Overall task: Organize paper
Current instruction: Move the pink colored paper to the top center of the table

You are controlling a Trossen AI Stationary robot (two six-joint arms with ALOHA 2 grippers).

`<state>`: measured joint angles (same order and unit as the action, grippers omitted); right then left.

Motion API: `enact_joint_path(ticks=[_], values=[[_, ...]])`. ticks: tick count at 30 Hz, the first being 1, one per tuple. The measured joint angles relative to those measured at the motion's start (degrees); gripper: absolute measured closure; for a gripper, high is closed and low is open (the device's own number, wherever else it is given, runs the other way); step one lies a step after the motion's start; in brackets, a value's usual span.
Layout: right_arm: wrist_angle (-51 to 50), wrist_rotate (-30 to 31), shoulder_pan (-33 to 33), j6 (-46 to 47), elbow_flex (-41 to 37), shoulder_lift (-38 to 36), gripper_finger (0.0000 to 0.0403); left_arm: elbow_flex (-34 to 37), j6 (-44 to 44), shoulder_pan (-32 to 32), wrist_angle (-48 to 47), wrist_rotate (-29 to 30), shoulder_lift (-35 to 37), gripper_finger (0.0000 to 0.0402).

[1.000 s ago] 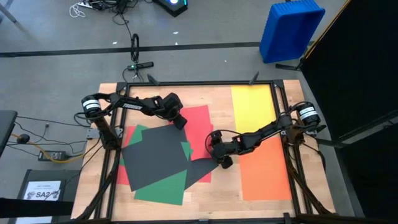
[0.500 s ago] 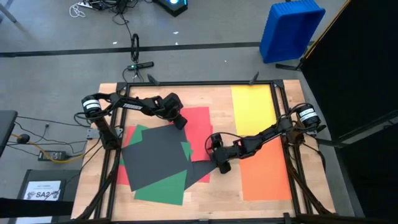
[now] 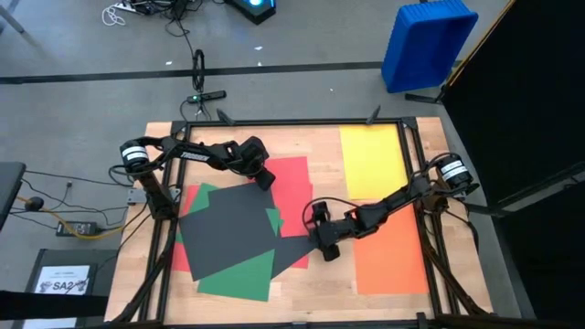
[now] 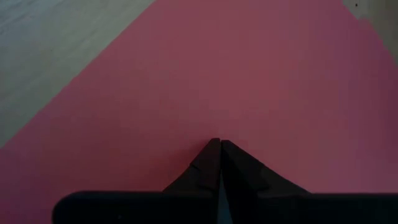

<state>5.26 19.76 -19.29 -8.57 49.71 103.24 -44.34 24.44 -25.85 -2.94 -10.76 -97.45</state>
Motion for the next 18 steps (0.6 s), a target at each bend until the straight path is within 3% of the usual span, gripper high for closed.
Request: enact_joint_path(ticks=[8, 18], values=[[-1.43, 0.32, 1.71, -0.29, 0.28, 1.57, 0.0152, 0.0, 1.16, 0.86, 0.25, 0.52, 0.0, 0.0402], [-1.95, 6.81, 2.21, -2.19, 0.87, 1.71, 0.0162, 0.0, 1.34, 1.53, 0.2, -0.94, 0.0, 0.0402]])
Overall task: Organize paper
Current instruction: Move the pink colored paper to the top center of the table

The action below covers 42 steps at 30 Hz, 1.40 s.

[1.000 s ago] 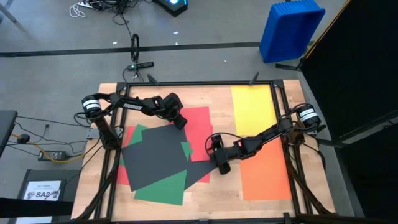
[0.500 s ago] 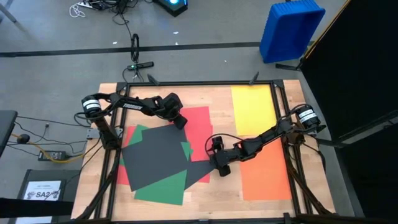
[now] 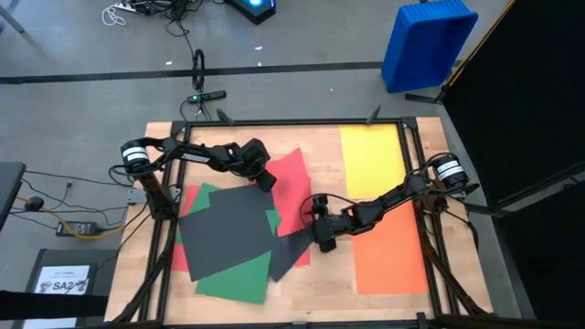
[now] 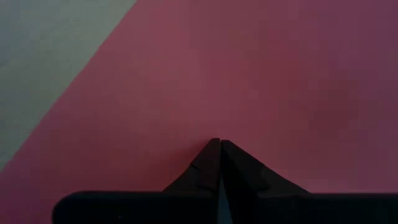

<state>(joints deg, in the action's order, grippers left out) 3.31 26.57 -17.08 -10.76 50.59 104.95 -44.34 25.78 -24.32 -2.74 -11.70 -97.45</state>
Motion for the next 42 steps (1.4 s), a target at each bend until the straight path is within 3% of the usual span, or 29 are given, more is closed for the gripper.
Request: enact_joint_path(ticks=[16, 29, 42], values=[[1.12, 9.78, -2.43, -3.4, 0.83, 0.06, 0.0168, -0.02, -0.05, 0.0, -0.09, -0.07, 0.0, 0.0402], [4.09, 11.84, -1.14, -3.35, 0.85, 0.04, 0.016, -0.01, -0.04, 0.0, -0.15, -0.17, 0.02, 0.0402], [12.08, 8.97, -1.93, -5.1, 0.9, 0.04, 0.0155, -0.02, -0.04, 0.0, -0.14, -0.15, 0.02, 0.0402]])
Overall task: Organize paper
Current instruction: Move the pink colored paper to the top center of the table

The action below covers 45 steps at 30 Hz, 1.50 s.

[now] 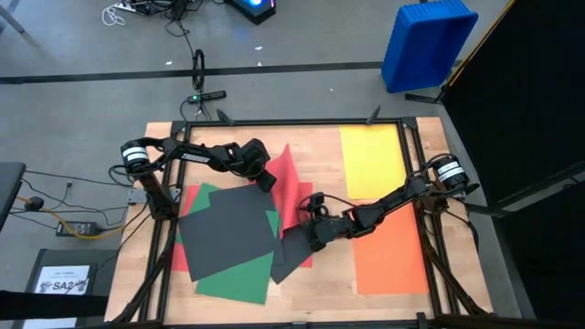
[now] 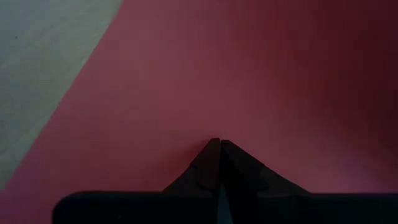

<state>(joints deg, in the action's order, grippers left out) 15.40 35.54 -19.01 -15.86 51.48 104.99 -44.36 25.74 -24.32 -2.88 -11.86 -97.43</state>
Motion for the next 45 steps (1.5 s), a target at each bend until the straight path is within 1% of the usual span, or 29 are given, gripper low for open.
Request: enact_joint_path(ticks=[10, 15, 18, 24, 27, 32, 37, 41, 45], values=[[5.36, 4.35, -0.08, -8.15, 0.0, -0.02, 0.0149, 0.02, 0.02, 0.0, 0.01, 0.0, 0.0, 0.0402], [5.31, 4.36, 0.15, -8.41, 0.0, -0.02, 0.0156, 0.02, 0.02, 0.0, 0.01, 0.02, 0.0, 0.0402], [4.15, 3.2, 1.16, -8.5, 0.0, -0.02, 0.0162, 0.01, 0.02, 0.0, 0.01, 0.01, 0.0, 0.0402], [-0.76, -1.27, 2.96, -8.39, 0.0, -0.02, 0.0176, 0.02, 0.02, 0.0, 0.01, 0.02, 0.02, 0.0402], [-3.07, -2.5, 2.65, -8.37, 0.0, -0.04, 0.0188, 0.02, 0.02, 0.0, 0.01, 0.02, 0.02, 0.0402], [-6.43, -2.59, 1.03, -8.32, 0.0, -0.03, 0.0209, 0.02, 0.02, 0.0, 0.01, 0.02, 0.02, 0.0402], [-6.63, -2.15, 0.18, -8.34, 0.0, -0.04, 0.0234, 0.0, 0.02, 0.0, 0.01, 0.02, 0.02, 0.0402], [-6.62, -2.13, 0.38, -8.34, 0.0, -0.04, 0.0262, 0.02, 0.0, 0.0, 0.01, 0.02, 0.02, 0.0402], [-6.62, -2.05, 0.85, -8.4, 0.0, -0.04, 0.0302, 0.01, -0.06, 0.0, 0.01, 0.02, 0.02, 0.0402]])
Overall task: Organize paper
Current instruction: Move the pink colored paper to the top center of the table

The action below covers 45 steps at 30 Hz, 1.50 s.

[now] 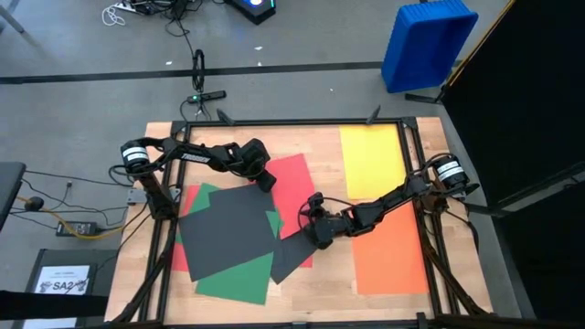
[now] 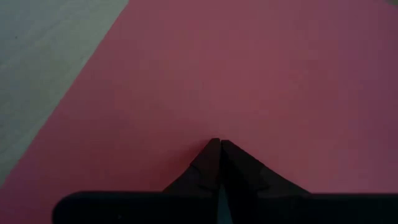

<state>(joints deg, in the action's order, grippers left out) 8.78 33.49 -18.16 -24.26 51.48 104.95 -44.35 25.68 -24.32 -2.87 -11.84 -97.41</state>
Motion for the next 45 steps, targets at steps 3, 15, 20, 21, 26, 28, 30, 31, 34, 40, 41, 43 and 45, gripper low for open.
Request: enact_joint_path(ticks=[3, 15, 20, 21, 26, 28, 30, 31, 34, 40, 41, 43, 45], values=[[0.02, 0.12, -0.01, -0.27, 0.0, 0.0, 0.0338, -0.03, -2.1, -0.01, 0.46, -0.56, -0.01, 0.0402], [-0.14, 0.09, -0.03, -0.43, 0.0, 0.0, 0.0401, -4.99, -10.63, 0.74, 0.85, -1.86, 0.07, 0.0365], [-1.14, 0.11, -0.03, -0.47, 0.0, 0.0, 0.0402, -7.65, -13.4, 1.5, -0.01, -5.38, 0.07, 0.0314], [-1.31, 0.26, -0.03, -0.42, 0.0, 0.0, 0.0402, -8.55, -13.45, 1.65, -0.16, -6.87, 0.07, 0.0303], [-3.66, 2.85, 0.44, 4.74, 0.0, -0.82, 0.0403, -15.27, -16.0, 6.78, -9.93, -7.94, 4.3, 0.0262], [-4.95, 2.76, 1.24, 6.86, 0.0, -1.71, 0.0403, -18.39, -19.41, 10.79, -15.98, 0.46, 7.34, 0.0261], [-5.62, 2.44, 2.09, 8.12, 0.0, -2.51, 0.0403, -20.73, -20.91, 14.54, -21.35, 10.15, 9.67, 0.0261], [-5.57, 1.73, 2.51, 8.78, 0.0, -2.74, 0.0403, -21.64, -20.97, 16.31, -23.12, 14.62, 10.93, 0.0263], [-5.48, -1.58, 4.01, 11.13, 0.0, -3.56, 0.0403, -22.52, -20.09, 21.78, -24.01, 24.63, 13.5, 0.0264], [-5.97, -5.09, 6.35, 14.29, 0.0, -4.83, 0.0403, -22.48, -11.75, 30.22, -20.34, 33.1, 10.66, 0.0264], [-6.14, -5.33, 6.67, 14.67, 0.0, -5.02, 0.0403, -22.48, -10.51, 31.41, -19.69, 34.77, 9.79, 0.0264], [-6.71, -5.64, 7.32, 15.27, 0.0, -5.45, 0.0403, -22.46, -9.97, 33.33, -19.02, 36.26, 8.19, 0.0264], [-6.99, -5.96, 7.8, 15.55, 0.0, -5.88, 0.0403, -22.48, -9.21, 34.77, -18.77, 36.26, 6.65, 0.0264]])
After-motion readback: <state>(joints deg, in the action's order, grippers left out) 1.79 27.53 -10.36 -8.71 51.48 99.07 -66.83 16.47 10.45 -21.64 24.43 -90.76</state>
